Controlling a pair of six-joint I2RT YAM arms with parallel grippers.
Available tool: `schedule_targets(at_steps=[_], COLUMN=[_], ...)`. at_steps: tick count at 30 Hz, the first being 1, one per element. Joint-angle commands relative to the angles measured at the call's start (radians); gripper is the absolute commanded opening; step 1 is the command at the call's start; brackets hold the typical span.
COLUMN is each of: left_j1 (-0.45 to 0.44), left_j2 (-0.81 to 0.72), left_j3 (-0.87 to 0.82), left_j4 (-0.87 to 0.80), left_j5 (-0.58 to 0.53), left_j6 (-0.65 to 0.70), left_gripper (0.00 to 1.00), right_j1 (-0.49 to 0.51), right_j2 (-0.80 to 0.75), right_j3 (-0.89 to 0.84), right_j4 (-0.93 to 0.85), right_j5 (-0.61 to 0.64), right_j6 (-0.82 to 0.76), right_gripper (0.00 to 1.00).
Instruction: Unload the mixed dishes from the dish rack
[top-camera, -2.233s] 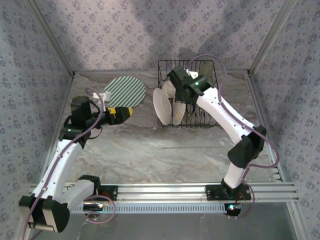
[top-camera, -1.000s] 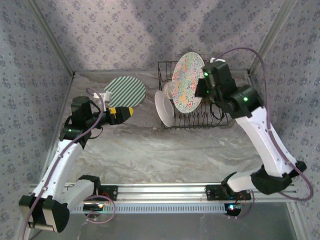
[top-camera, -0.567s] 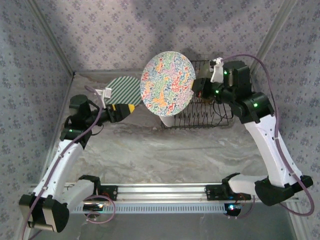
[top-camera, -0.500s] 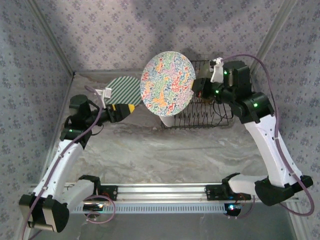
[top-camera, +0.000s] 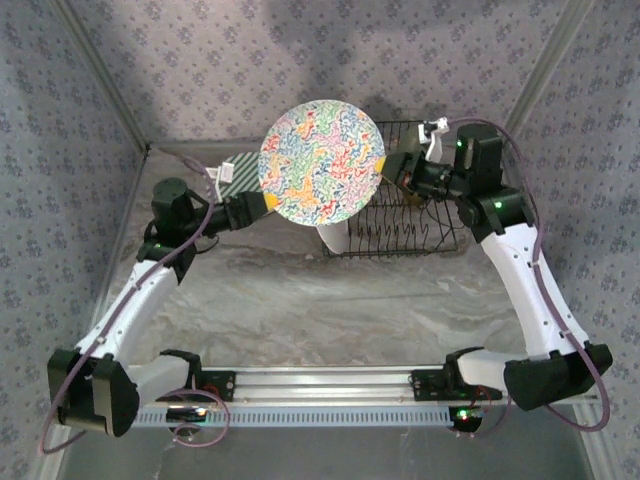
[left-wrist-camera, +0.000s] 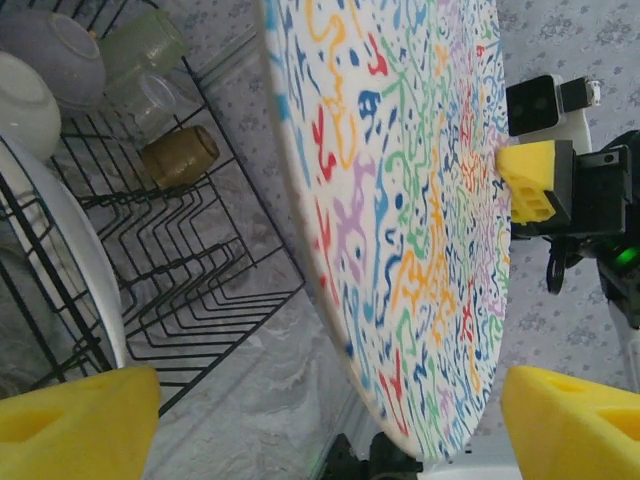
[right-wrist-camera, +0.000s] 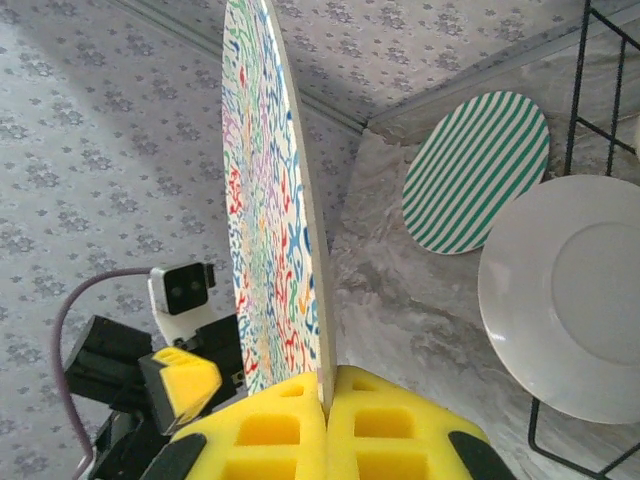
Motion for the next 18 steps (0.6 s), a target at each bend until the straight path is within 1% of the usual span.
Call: schedule_targets(at_steps=[1, 4, 7, 13, 18], left_j1=[-0.013, -0.017, -0.029, -0.059, -0.065], left_j2=[0.025, 0.060, 0.091, 0.109, 0.111], left_j3=[0.057, 0.053, 0.053, 0.054, 0.048], left_j4=[0.088, 0.179, 0.254, 0.285, 0.325], left_j5=[-0.003, -0.009, -0.016, -0.042, -0.058], left_j6=[-0.041, -0.110, -0.165, -0.188, -0.231], left_gripper=[0.84, 0.79, 0.71, 0.56, 0.48], right_j1=[-0.017, -0.028, -0.039, -0.058, -0.065], right_j2=[-0.036, -0.036, -0.039, -0.045, -0.045], right_j3=[-0.015, -0.030, -0.045, -0.076, -0.092], right_j4=[0.127, 0.140, 0.153, 0.176, 0.186], right_j5=[-0.086, -0.098, -0.111, -0.122, -0.124], right_j6=[0.054, 0.062, 0.074, 0.088, 0.091], right_gripper=[0.00, 0.00, 0.00, 0.00, 0.00])
